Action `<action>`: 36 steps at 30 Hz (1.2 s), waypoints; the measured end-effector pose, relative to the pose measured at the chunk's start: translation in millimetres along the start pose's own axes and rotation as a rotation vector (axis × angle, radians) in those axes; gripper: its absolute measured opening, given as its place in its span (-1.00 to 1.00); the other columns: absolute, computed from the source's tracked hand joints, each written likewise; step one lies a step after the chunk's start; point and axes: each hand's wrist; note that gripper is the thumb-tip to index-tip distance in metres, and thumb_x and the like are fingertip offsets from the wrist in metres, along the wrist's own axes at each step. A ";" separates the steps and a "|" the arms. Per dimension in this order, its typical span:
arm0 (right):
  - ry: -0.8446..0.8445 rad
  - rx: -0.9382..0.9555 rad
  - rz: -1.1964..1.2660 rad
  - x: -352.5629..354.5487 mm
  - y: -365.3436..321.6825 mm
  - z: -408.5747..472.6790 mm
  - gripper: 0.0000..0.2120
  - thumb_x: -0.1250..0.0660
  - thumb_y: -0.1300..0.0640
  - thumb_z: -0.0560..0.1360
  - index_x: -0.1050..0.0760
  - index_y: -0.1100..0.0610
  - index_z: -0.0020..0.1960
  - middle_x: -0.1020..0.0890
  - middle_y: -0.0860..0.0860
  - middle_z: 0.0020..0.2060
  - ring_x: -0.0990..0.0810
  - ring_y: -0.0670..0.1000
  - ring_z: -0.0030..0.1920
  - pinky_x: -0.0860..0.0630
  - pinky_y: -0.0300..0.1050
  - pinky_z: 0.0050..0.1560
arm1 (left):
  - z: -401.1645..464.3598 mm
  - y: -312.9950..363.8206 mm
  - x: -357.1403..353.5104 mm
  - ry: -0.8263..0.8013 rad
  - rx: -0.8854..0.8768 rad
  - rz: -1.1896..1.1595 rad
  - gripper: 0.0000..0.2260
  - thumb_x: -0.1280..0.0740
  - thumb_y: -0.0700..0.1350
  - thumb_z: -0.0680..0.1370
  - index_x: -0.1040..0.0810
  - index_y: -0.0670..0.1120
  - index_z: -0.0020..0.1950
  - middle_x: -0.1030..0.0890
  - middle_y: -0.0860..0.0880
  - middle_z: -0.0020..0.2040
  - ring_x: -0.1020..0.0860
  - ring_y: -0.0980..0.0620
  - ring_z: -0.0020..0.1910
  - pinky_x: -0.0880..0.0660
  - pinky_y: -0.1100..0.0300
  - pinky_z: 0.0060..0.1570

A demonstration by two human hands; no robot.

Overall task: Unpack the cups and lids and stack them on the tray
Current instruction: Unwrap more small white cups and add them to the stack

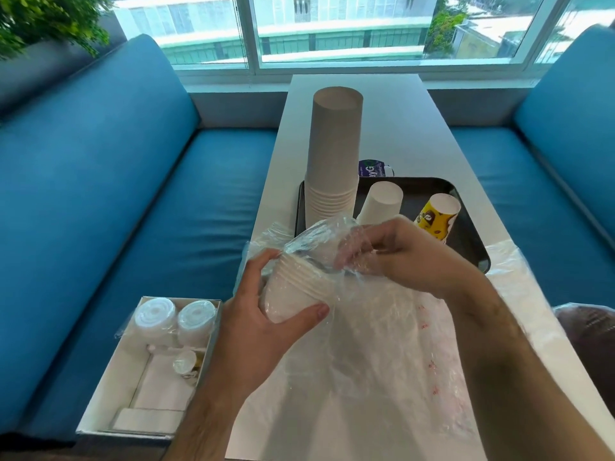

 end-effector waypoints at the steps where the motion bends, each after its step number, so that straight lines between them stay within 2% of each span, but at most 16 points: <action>1: -0.051 0.006 0.034 -2.3 -4.1 -0.3 -0.82 -0.42 0.26 0.54 -0.73 0.04 0.02 -0.74 -0.05 0.00 -0.68 0.00 0.06 -0.58 -0.14 0.20 | 0.2 0.5 -1.1 -0.009 -0.002 0.015 -0.25 -0.53 0.37 0.14 -0.25 0.54 0.25 -0.56 0.34 0.13 -0.60 0.22 0.06 -0.62 0.14 0.06; 2: -0.095 0.002 0.079 -4.8 -7.9 -1.0 -0.85 -0.42 0.22 0.54 -0.72 0.01 0.00 -0.74 -0.09 -0.03 -0.69 -0.06 0.03 -0.59 -0.23 0.11 | 0.2 1.6 -2.1 -0.019 -0.004 0.026 -0.26 -0.52 0.38 0.14 -0.22 0.59 0.21 -0.52 0.39 0.12 -0.58 0.27 0.05 -0.60 0.22 0.03; 4: -0.153 -0.015 0.144 -9.8 -14.3 -2.9 -0.83 -0.43 0.19 0.53 -0.68 -0.07 -0.15 -0.71 -0.19 -0.23 -0.66 -0.19 -0.16 -0.52 -0.39 -0.14 | -0.7 3.9 -4.6 -0.039 0.001 0.036 -0.28 -0.51 0.36 0.14 -0.18 0.65 0.16 -0.48 0.44 0.08 -0.56 0.32 0.03 -0.55 0.35 -0.04; 6: -0.171 0.005 0.129 -14.8 -14.4 -1.3 -0.79 -0.45 0.17 0.52 -0.65 -0.10 -0.23 -0.66 -0.20 -0.34 -0.60 -0.20 -0.27 -0.46 -0.40 -0.24 | -2.1 3.3 -5.6 -0.047 0.011 0.047 -0.29 -0.50 0.35 0.14 -0.21 0.62 0.16 -0.51 0.39 0.09 -0.58 0.28 0.03 -0.56 0.36 -0.06; 11: -0.145 0.056 0.082 -21.7 -9.8 0.4 -0.83 -0.47 0.16 0.51 -0.66 -0.11 -0.16 -0.67 -0.25 -0.30 -0.63 -0.17 -0.21 -0.51 -0.34 -0.14 | -4.2 -1.5 -4.5 -0.035 0.010 0.098 -0.28 -0.56 0.33 0.19 -0.27 0.47 0.24 -0.59 0.22 0.18 -0.60 0.13 0.07 -0.63 0.01 0.08; 13: -0.137 0.059 0.068 -20.6 -9.3 -0.5 -0.84 -0.47 0.17 0.51 -0.67 -0.09 -0.14 -0.68 -0.26 -0.28 -0.64 -0.17 -0.19 -0.51 -0.35 -0.13 | -5.0 -1.8 -3.3 -0.036 0.013 0.105 -0.32 -0.58 0.29 0.21 -0.26 0.51 0.19 -0.58 0.24 0.16 -0.60 0.12 0.07 -0.63 -0.01 0.08; 17: -0.092 0.043 0.066 -18.0 -6.8 -1.8 -0.91 -0.47 0.15 0.50 -0.72 0.02 -0.03 -0.73 -0.16 -0.16 -0.68 -0.05 -0.08 -0.59 -0.22 -0.01 | -5.6 -0.3 -1.6 -0.032 0.025 0.132 -0.33 -0.55 0.32 0.21 -0.18 0.62 0.10 -0.55 0.27 0.12 -0.59 0.12 0.07 -0.62 -0.02 0.09; 20: -0.046 0.047 0.122 -17.3 -8.2 -5.3 -0.93 -0.47 0.15 0.48 -0.72 0.02 -0.08 -0.72 -0.04 -0.16 -0.67 0.04 -0.07 -0.63 0.01 0.09 | -7.1 2.9 -0.5 -0.050 0.047 0.145 -0.32 -0.49 0.41 0.16 -0.15 0.64 0.11 -0.54 0.22 0.19 -0.58 0.10 0.10 -0.62 -0.03 0.11; 21: -0.015 0.037 0.162 -16.1 -8.2 -6.2 -0.93 -0.47 0.13 0.47 -0.73 0.06 -0.08 -0.72 0.03 -0.14 -0.67 0.11 -0.04 -0.60 0.14 0.15 | -7.5 3.4 0.1 -0.057 0.052 0.152 -0.31 -0.46 0.44 0.13 -0.14 0.65 0.12 -0.53 0.22 0.19 -0.58 0.09 0.11 -0.62 -0.02 0.12; 23: 0.035 0.011 0.236 -12.0 -5.5 -8.3 -0.84 -0.43 0.13 0.49 -0.71 0.19 -0.01 -0.70 0.14 -0.07 -0.66 0.21 0.03 -0.54 0.26 0.22 | -8.7 4.0 0.9 -0.062 0.051 0.167 -0.30 -0.42 0.48 0.10 -0.12 0.66 0.12 -0.50 0.24 0.18 -0.57 0.08 0.13 -0.61 -0.02 0.14; 26: 0.013 -0.018 0.240 -8.6 -3.4 -8.9 -0.80 -0.39 0.16 0.55 -0.67 0.26 0.08 -0.67 0.18 0.08 -0.65 0.19 0.11 -0.52 0.23 0.27 | -10.0 2.4 0.7 -0.059 0.045 0.161 -0.29 -0.44 0.46 0.12 -0.14 0.64 0.16 -0.53 0.22 0.20 -0.57 0.09 0.11 -0.62 0.01 0.12; 29: -0.087 -0.082 0.191 -18.9 -6.2 -8.9 -0.80 -0.44 0.00 0.46 -0.67 0.04 0.03 -0.67 -0.06 0.11 -0.66 -0.10 0.08 -0.57 -0.12 0.23 | -11.8 2.1 -2.3 -0.066 0.027 0.117 -0.30 -0.57 0.30 0.21 -0.21 0.58 0.17 -0.57 0.24 0.15 -0.58 0.18 0.05 -0.61 0.17 0.02; 31: -0.101 -0.085 0.167 -28.6 -3.9 -7.8 -0.86 -0.45 0.02 0.48 -0.65 -0.03 0.04 -0.65 -0.14 0.08 -0.64 -0.17 0.06 -0.57 -0.24 0.16 | -11.8 1.5 -2.6 -0.063 0.019 0.112 -0.30 -0.60 0.24 0.23 -0.24 0.54 0.20 -0.58 0.24 0.13 -0.59 0.19 0.03 -0.61 0.18 0.00; 33: -0.024 -0.052 0.181 -31.5 1.1 -8.6 -0.88 -0.48 -0.03 0.44 -0.71 -0.04 -0.06 -0.60 -0.17 0.10 -0.59 -0.14 0.12 -0.55 -0.11 0.25 | -12.0 0.7 -1.0 -0.053 0.025 0.100 -0.28 -0.59 0.27 0.22 -0.25 0.50 0.24 -0.59 0.21 0.15 -0.60 0.15 0.05 -0.62 0.07 0.05; 35: 0.065 -0.065 0.252 -26.2 6.1 -10.4 -0.75 -0.50 -0.11 0.33 -0.74 0.04 -0.10 -0.55 -0.13 0.15 -0.55 -0.08 0.18 -0.53 0.06 0.30 | -11.9 -1.4 1.6 -0.035 0.027 0.089 -0.26 -0.55 0.36 0.17 -0.25 0.49 0.26 -0.60 0.18 0.18 -0.61 0.08 0.08 -0.62 -0.03 0.09; 36: 0.107 -0.082 0.303 -22.6 8.9 -11.0 -0.67 -0.51 -0.13 0.29 -0.74 0.09 -0.08 -0.53 -0.11 0.19 -0.54 -0.04 0.21 -0.55 0.08 0.28 | -12.1 -2.0 2.7 -0.027 0.028 0.079 -0.25 -0.53 0.39 0.16 -0.26 0.48 0.27 -0.59 0.17 0.20 -0.61 0.06 0.10 -0.62 -0.06 0.10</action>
Point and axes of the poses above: each hand's wrist, its own z-axis towards the middle knuckle, its own x-axis out of the back of the hand, y = z × x
